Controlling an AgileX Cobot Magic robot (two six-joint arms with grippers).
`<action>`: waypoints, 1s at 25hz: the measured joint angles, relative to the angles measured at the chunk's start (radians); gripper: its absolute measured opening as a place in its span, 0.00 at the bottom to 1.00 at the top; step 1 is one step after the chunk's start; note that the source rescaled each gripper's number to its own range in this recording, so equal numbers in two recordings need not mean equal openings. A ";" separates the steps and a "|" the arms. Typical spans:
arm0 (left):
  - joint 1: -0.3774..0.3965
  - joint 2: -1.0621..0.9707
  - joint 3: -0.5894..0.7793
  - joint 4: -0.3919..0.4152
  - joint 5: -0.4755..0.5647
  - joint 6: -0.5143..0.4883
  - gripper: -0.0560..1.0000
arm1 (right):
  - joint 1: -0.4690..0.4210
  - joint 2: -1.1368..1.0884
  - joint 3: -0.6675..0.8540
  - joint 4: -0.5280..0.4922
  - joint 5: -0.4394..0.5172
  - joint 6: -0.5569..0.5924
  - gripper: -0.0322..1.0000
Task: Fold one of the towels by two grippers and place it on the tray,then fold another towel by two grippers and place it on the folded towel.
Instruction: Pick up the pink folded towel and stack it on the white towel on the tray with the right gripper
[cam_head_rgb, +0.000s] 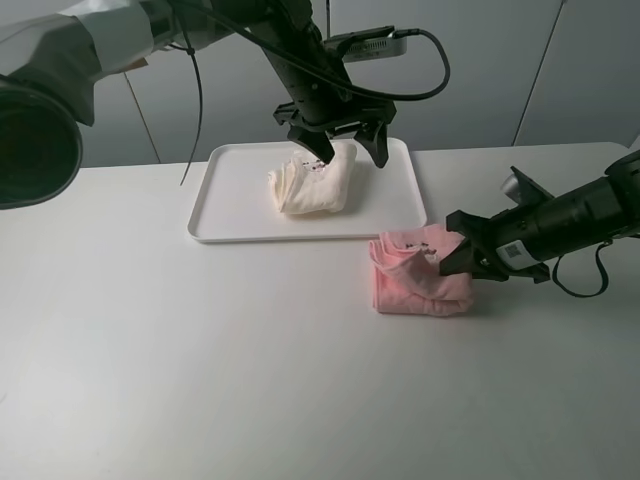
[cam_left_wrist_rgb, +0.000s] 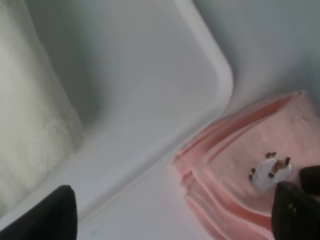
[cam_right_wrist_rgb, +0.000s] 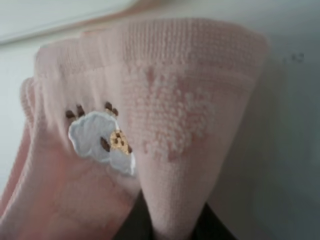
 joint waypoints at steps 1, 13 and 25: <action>0.000 -0.013 0.000 0.005 0.000 0.011 1.00 | 0.000 0.000 0.000 0.002 0.016 0.000 0.11; 0.049 -0.261 0.260 0.189 0.000 0.063 1.00 | 0.000 -0.090 -0.135 -0.083 0.152 0.063 0.11; 0.065 -0.585 0.774 0.216 -0.181 0.063 1.00 | 0.000 -0.096 -0.403 -0.303 0.284 0.312 0.11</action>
